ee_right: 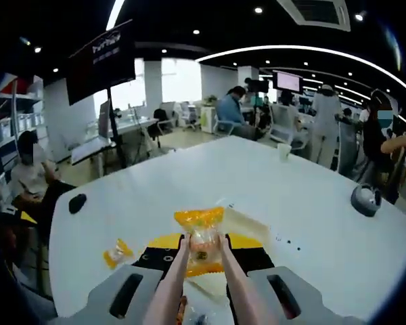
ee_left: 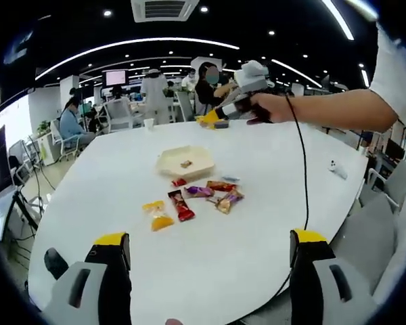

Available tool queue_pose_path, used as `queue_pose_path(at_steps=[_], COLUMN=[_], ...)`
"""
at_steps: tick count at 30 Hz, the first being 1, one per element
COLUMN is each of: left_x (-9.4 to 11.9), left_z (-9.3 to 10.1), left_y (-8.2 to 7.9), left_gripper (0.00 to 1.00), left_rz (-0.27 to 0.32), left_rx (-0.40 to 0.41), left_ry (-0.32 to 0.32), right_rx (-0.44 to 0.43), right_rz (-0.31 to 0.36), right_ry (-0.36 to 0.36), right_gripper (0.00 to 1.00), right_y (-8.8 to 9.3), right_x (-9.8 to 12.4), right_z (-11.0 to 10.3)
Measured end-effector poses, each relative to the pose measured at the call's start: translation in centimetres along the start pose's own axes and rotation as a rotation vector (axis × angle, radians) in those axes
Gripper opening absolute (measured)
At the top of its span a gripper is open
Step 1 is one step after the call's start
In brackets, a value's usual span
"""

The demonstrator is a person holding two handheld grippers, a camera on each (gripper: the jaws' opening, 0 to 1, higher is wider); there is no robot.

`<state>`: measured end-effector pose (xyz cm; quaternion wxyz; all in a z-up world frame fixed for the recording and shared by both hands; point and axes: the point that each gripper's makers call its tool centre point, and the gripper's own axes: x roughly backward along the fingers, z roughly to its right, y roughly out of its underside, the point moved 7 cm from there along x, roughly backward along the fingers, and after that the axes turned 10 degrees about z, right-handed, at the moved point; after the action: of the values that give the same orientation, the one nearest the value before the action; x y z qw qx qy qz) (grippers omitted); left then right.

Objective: Place the target food into the container with the food tongs after gripping and lifting it, then release it inside without dropping or visibly crushing the food.

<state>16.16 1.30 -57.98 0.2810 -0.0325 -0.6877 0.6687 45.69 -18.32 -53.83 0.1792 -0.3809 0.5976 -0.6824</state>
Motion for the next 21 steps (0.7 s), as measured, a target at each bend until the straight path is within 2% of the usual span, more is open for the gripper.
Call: queue_pose_path(at_steps=[7,8,10,16,21], left_x=[0.3,0.4,0.4,1.2,1.4], left_z=[-0.4,-0.5,-0.6,-1.4,-1.7], left_y=[0.1,0.1,0.2,0.6,0.7], left_gripper=[0.98,0.98,0.98,0.98,0.98], left_rz=[-0.006,-0.004,-0.006,-0.018,-0.006], left_rx=[0.01,0.01,0.014,0.02,0.043], left_ry=[-0.021,-0.022,-0.021,-0.042,-0.047], right_rx=[0.019,0.021,0.028,0.047,0.018], right_rz=[-0.032,-0.045,-0.044,-0.06,-0.086], right_ry=[-0.018,-0.016,-0.021,-0.029,-0.035], right_gripper=[0.23,0.23,0.23,0.23,0.25], right_y=[-1.0,-1.1,-1.1,-0.1,0.7], right_x=[-2.8,-4.2,-5.2,-6.2,-6.2], right_z=[0.4,1.6,2.3,3.0,3.6])
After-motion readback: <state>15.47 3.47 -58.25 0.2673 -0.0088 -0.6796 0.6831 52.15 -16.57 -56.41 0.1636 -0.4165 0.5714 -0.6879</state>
